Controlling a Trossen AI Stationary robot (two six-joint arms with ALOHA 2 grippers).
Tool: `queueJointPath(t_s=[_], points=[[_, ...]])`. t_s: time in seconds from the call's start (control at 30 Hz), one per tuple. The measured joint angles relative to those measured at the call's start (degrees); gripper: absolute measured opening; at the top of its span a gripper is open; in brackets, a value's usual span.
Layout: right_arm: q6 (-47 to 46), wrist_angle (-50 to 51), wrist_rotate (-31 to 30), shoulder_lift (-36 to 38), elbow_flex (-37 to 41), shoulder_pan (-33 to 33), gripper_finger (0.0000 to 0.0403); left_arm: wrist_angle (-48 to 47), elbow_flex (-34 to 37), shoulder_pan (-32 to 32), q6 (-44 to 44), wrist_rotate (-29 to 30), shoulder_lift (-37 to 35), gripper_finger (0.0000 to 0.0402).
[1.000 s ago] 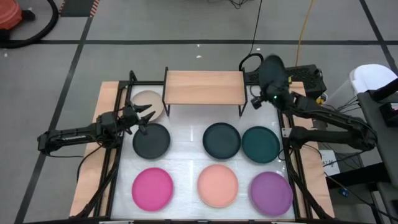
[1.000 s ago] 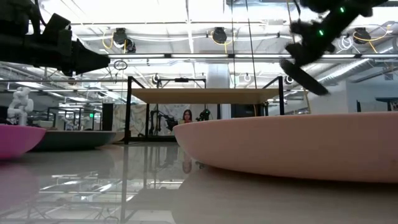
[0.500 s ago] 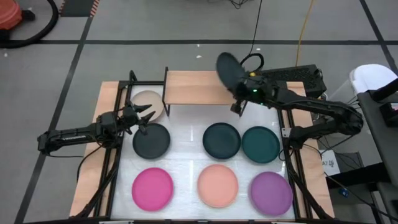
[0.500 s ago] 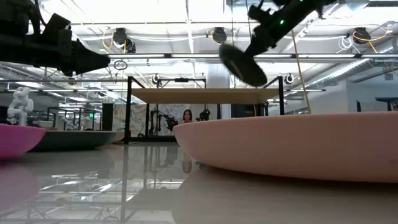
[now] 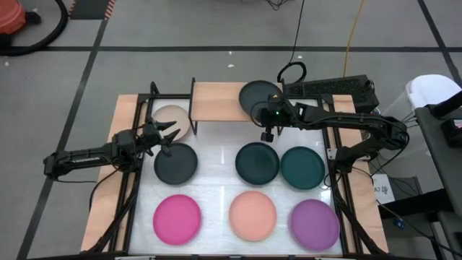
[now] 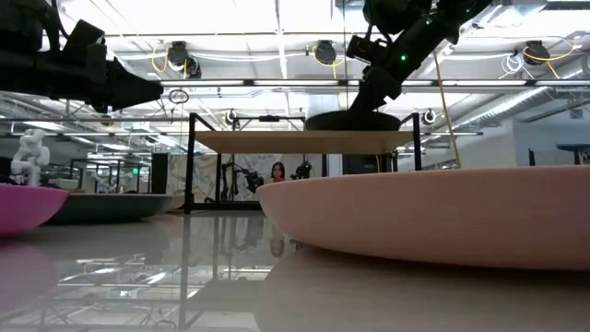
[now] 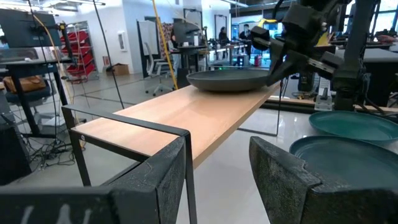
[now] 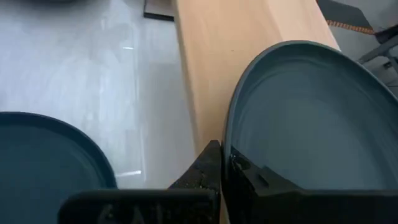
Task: Place and stack plates onto a shelf
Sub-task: Put the black plate on the shelf, then put the dark blue plate on the black plate on the shelf
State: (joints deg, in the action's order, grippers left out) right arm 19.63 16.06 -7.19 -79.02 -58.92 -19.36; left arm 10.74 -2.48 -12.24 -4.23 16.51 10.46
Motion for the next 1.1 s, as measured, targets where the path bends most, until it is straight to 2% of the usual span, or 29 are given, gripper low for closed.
queueJointPath(t_s=[0.33, 0.5, 0.7, 0.87, 1.0, 1.1], points=[[-0.4, -1.8, 0.0, 0.0, 0.0, 1.7, 0.0007, 0.0, 0.0, 0.0, 0.0, 0.0, 0.0, 0.0184], [-1.0, -3.4, 0.0, 0.0, 0.0, 1.6, 0.0039, 0.0, 0.0, 0.0, 0.0, 0.0, 0.0, 0.0184], [-0.9, -4.1, -0.1, 0.9, 0.1, 2.3, 0.0096, 0.0, 0.0, 0.0, 0.0, 0.0, 0.0, 0.0184], [-0.9, -3.6, -0.1, 6.2, 0.1, 5.2, 0.013, 0.0, 0.0, 0.0, 0.0, 0.0, 0.0, 0.0184], [-4.9, -1.4, -0.1, 12.9, 0.1, 8.6, 0.0135, -0.1, 0.0, 0.0, -0.2, 0.0, 0.0, 0.0184], [-9.7, 2.0, -0.1, 17.8, 0.9, 11.7, 0.0131, -0.4, 0.0, 0.0, -7.1, 0.0, 0.0, 0.0184]])
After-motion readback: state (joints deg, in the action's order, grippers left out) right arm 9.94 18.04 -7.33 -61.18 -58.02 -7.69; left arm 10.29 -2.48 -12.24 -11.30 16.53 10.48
